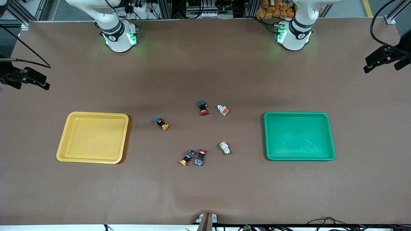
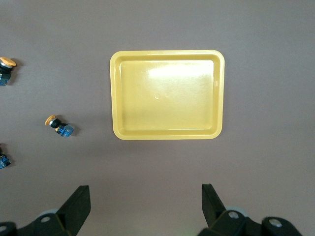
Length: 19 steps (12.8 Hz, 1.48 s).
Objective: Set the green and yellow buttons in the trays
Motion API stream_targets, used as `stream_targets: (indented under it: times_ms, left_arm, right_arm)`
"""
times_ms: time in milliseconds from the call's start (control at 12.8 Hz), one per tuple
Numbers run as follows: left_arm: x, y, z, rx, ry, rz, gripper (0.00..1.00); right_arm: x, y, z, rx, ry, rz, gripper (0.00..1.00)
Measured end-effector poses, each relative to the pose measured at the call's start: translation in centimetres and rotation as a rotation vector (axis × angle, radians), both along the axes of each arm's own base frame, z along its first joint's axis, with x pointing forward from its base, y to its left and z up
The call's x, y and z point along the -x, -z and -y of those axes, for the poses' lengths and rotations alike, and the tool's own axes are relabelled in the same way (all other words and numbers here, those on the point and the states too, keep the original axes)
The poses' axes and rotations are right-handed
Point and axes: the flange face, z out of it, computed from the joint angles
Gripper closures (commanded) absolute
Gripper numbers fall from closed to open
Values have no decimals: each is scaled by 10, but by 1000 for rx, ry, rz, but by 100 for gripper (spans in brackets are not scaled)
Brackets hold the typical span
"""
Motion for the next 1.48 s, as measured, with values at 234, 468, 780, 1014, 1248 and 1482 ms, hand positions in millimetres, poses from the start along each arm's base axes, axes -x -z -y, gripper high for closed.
stream_targets:
  times_ms: [234, 468, 780, 1014, 1248, 1482]
  left_arm:
    - [0, 5, 0, 0, 1, -21, 0]
    - [0, 9, 0, 0, 1, -30, 0]
    - [-3, 13, 1, 0, 3, -38, 0]
    - [-23, 42, 15, -1, 30, -65, 0]
    - [-48, 77, 39, 1, 73, -82, 0]
    - [-66, 113, 81, 4, 35, -92, 0]
  right_arm:
    - [-2, 3, -1, 0, -1, -6, 0]
    - [-7, 12, -3, -1, -6, -19, 0]
    - [-34, 38, -30, 1, -52, -49, 0]
    - [-44, 52, -52, 11, 19, -68, 0]
    - [-50, 57, -73, 26, 167, -72, 0]
    - [-63, 71, -88, 39, 251, -85, 0]
